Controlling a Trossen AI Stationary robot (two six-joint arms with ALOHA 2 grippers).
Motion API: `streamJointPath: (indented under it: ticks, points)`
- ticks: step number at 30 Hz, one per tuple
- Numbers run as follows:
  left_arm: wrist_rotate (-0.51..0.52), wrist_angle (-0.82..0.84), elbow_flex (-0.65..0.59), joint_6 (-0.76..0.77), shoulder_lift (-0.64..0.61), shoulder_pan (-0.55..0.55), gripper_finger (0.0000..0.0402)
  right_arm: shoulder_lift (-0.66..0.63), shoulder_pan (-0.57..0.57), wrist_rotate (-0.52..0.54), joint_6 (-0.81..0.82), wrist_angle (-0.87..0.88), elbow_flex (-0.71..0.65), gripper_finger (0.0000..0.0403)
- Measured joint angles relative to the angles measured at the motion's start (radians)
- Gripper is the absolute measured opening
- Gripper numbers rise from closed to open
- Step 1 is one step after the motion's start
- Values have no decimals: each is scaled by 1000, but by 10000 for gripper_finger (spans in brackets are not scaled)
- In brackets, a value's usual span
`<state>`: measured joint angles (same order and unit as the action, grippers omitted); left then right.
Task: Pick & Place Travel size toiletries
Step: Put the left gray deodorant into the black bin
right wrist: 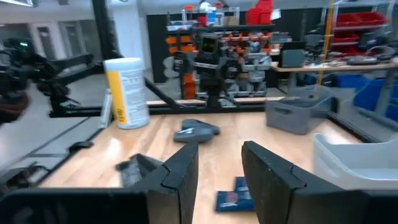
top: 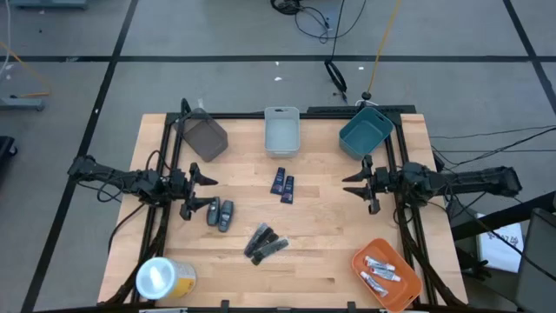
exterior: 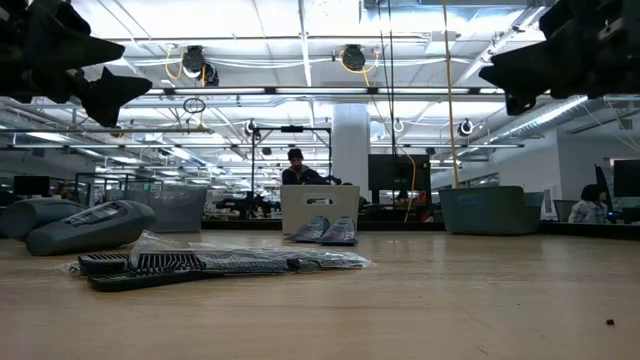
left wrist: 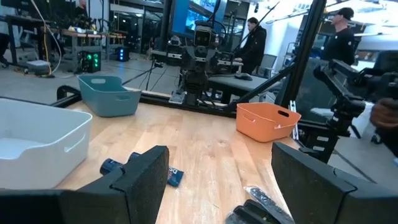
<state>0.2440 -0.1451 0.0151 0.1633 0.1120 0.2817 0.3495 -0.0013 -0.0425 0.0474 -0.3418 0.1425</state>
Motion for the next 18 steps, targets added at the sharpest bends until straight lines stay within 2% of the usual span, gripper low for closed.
streamJointPath:
  ticks: [6, 11, 18]
  points:
    - [11, -22, 1, 58, 0, 0, 282, -86, -69, -12, -37, 104, 0, 114]
    - [120, 21, 1, 132, 14, 0, 282, -184, -71, -15, -37, 212, 0, 114]
    - [161, 26, 15, 194, 119, 0, 282, -287, -71, -13, -45, 304, 0, 114]
